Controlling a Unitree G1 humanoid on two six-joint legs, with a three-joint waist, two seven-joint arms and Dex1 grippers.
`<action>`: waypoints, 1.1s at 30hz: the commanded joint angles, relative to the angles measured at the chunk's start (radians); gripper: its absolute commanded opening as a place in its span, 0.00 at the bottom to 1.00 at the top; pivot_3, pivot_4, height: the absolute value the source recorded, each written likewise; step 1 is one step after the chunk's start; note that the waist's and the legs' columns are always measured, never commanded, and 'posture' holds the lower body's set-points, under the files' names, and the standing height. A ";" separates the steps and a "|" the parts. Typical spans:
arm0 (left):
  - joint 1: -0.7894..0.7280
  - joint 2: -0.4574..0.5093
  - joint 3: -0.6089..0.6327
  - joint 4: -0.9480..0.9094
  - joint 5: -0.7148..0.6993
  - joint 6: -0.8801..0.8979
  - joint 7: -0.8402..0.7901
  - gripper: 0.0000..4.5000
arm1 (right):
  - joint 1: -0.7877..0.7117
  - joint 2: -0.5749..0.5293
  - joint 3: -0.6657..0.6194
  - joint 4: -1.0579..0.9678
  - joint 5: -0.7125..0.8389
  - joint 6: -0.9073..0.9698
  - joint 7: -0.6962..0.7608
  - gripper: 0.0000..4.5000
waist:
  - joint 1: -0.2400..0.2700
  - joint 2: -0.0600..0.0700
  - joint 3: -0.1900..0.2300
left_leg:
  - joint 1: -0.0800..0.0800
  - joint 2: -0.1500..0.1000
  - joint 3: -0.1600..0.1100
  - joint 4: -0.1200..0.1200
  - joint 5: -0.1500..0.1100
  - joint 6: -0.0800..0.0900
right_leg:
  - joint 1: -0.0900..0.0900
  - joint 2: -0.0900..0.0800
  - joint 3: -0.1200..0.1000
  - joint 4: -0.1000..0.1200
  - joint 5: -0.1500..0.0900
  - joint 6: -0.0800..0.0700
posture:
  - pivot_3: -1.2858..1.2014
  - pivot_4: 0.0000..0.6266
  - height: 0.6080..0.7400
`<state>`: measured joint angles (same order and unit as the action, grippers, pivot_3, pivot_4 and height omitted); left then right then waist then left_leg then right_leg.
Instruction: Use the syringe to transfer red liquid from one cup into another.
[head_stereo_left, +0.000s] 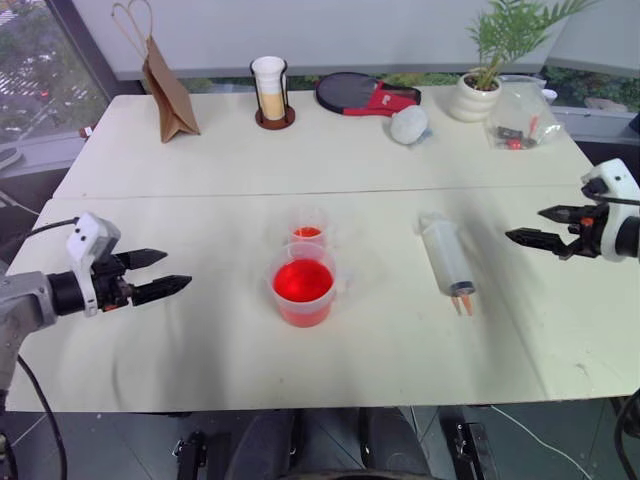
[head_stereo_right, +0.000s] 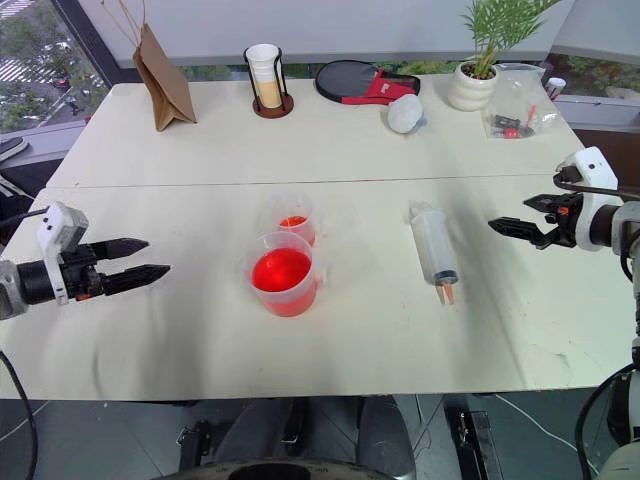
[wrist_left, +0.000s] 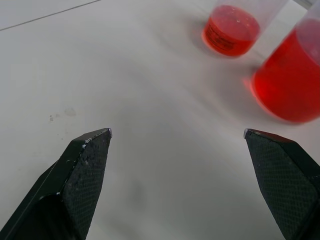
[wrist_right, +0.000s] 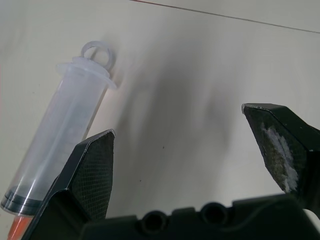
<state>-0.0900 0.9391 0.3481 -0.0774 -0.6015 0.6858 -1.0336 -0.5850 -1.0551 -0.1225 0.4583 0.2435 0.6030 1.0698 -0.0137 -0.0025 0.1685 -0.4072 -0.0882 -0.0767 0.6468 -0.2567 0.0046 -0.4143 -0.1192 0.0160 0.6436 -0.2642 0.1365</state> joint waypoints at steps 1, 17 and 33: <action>0.007 0.006 0.034 -0.016 0.014 -0.030 0.017 0.98 | -0.041 -0.010 -0.009 -0.002 -0.006 -0.007 -0.005 1.00 | 0.000 0.000 0.000 | 0.000 0.000 0.000 0.000 0.000 0.000 | 0.000 0.000 0.000 0.000 0.000 0.000 | 0.52 0.24 0.99; -0.073 -0.013 -0.025 0.049 0.054 -0.100 0.027 0.98 | -0.116 0.020 0.042 0.063 -0.071 -0.028 -0.046 1.00 | 0.001 0.000 0.000 | 0.000 0.000 0.000 0.000 0.000 0.000 | 0.000 0.000 0.000 0.000 0.000 0.000 | 0.52 0.24 0.99; -0.554 0.038 -0.226 0.238 0.089 -0.111 -0.211 0.98 | -0.447 0.025 0.281 -0.001 -0.107 0.400 0.163 1.00 | -0.002 -0.001 0.002 | -0.003 0.000 0.001 0.001 0.000 -0.001 | -0.006 0.001 -0.001 0.004 0.000 0.000 | 0.52 0.24 0.99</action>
<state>-0.5997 0.9434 0.1286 0.1847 -0.5030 0.5633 -1.1916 -0.9933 -1.0325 0.1428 0.5007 0.1226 0.9023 1.2097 -0.0162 -0.0038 0.1704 -0.4109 -0.0887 -0.0754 0.6478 -0.2562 0.0040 -0.4198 -0.1181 0.0150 0.6468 -0.2640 0.1369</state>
